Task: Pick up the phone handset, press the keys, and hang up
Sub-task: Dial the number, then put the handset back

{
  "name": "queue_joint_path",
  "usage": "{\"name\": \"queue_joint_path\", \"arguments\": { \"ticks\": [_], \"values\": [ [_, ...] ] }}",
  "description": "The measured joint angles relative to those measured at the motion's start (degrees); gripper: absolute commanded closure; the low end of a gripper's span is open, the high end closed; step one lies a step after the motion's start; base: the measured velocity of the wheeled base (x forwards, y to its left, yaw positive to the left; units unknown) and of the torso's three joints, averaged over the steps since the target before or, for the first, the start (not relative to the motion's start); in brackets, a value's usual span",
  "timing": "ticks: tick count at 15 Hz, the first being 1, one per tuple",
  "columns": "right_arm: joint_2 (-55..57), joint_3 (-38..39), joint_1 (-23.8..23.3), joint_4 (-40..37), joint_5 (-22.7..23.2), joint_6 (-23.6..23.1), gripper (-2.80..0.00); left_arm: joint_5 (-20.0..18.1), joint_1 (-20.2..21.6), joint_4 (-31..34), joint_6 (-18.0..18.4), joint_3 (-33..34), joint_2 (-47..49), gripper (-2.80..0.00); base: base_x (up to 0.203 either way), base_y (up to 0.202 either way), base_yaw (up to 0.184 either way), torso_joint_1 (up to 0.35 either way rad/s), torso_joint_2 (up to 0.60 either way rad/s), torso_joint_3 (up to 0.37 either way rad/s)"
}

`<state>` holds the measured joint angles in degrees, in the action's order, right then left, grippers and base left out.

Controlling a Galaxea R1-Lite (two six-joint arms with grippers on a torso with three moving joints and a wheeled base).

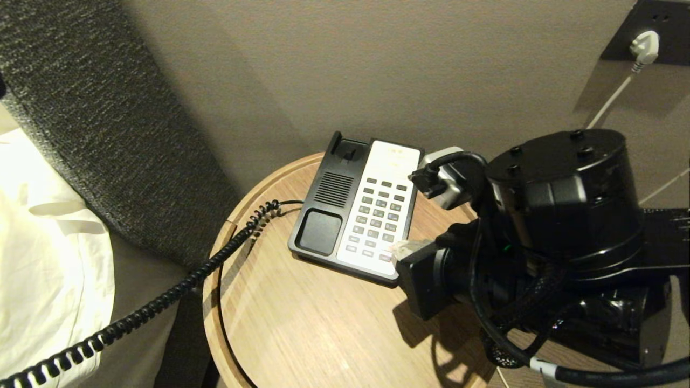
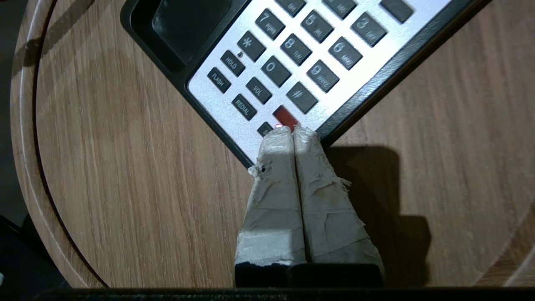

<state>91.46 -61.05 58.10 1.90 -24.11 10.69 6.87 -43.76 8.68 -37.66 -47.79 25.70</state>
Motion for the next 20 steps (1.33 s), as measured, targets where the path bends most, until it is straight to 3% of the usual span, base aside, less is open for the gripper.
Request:
{"name": "queue_joint_path", "arguments": {
  "ticks": [3, 5, 7, 11, 14, 20],
  "values": [
    [-1.81, 0.15, -1.48, 0.03, -4.5, 0.05, 0.0, -3.4, 0.0, 0.08, 6.26, 0.22, 5.0, 0.0, 0.0, 0.0, 0.0, 0.0, 0.0, 0.0],
    [-3.36, 0.15, -3.84, -0.04, -4.94, 0.07, 0.0, -4.45, 0.0, 0.09, 10.74, 0.1, 10.4, 0.0, 0.0, 0.0, 0.0, 0.0, 0.0, 0.0],
    [-5.24, 0.03, -7.43, -0.83, -4.49, 0.02, 0.0, -4.4, 0.0, 0.18, 14.59, -1.29, 17.0, 0.0, 0.0, 0.0, 0.0, 0.0, 0.0, 0.0],
    [-9.84, 0.42, -15.32, -3.42, 1.06, 0.13, 0.0, -1.79, 0.0, 0.11, 19.84, -7.86, 30.71, 0.0, 0.0, 0.0, 0.0, 0.0, 0.0, 0.0],
    [-12.41, 0.83, -17.67, -3.44, 3.1, 0.16, 0.0, 2.46, -0.11, -0.17, 22.01, -13.98, 40.09, 0.0, 0.0, 0.0, 0.0, 0.0, 0.0, 0.0],
    [-15.36, 1.61, -18.58, -4.0, 2.85, 1.33, 0.0, 7.57, 0.0, -0.54, 22.47, -24.26, 54.15, 0.0, 0.0, 0.0, 0.0, 0.0, 0.0, 0.0]
  ]
}}
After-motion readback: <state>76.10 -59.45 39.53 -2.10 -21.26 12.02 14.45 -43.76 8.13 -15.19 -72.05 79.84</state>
